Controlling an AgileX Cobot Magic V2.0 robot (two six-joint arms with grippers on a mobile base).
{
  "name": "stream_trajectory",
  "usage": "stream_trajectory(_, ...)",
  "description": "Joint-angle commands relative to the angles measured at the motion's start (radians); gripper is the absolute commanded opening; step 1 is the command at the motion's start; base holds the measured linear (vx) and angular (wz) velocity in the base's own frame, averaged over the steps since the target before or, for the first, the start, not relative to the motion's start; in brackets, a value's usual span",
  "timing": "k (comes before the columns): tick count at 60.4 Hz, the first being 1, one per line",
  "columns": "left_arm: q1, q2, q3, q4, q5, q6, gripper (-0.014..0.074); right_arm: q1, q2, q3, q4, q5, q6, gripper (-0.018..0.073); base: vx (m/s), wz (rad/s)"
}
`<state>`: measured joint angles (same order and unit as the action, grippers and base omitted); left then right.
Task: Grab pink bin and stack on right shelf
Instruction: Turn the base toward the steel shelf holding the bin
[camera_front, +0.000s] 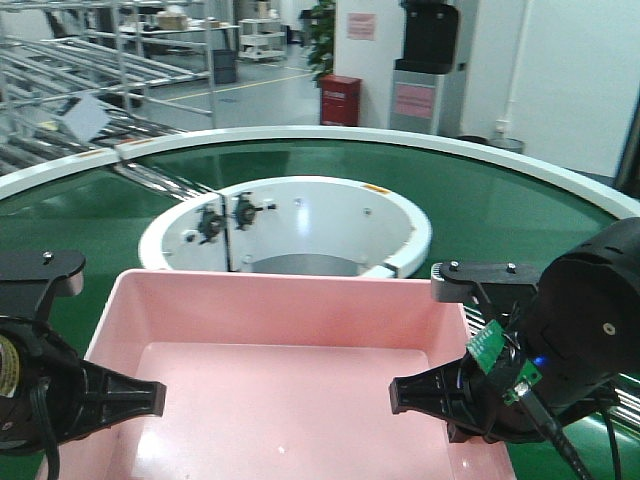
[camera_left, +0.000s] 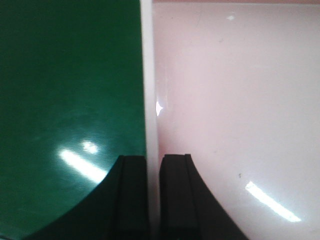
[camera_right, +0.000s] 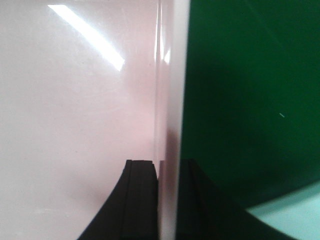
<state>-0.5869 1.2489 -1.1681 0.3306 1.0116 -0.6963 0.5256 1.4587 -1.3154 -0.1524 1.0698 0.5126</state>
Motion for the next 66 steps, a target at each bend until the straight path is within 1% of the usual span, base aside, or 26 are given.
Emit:
stream_trajectory(1, 0.0, -0.036, -0.032, 0.056, -0.043, -0.007, 0.0094, -0.006, -0.04, -0.026, -0.077, -0.01, -0.01, 0.0049, -0.11, -0.41)
stream_trajectory(41, 0.0, -0.036, -0.032, 0.056, -0.043, -0.007, 0.0094, -0.006, -0.04, -0.026, -0.077, -0.01, -0.01, 0.0049, -0.14, -0.62)
stream_trajectory(66, 0.0, -0.036, -0.032, 0.056, -0.04, -0.007, 0.0094, -0.006, -0.04, -0.026, -0.077, -0.006, -0.01, 0.0049, -0.11, -0.8)
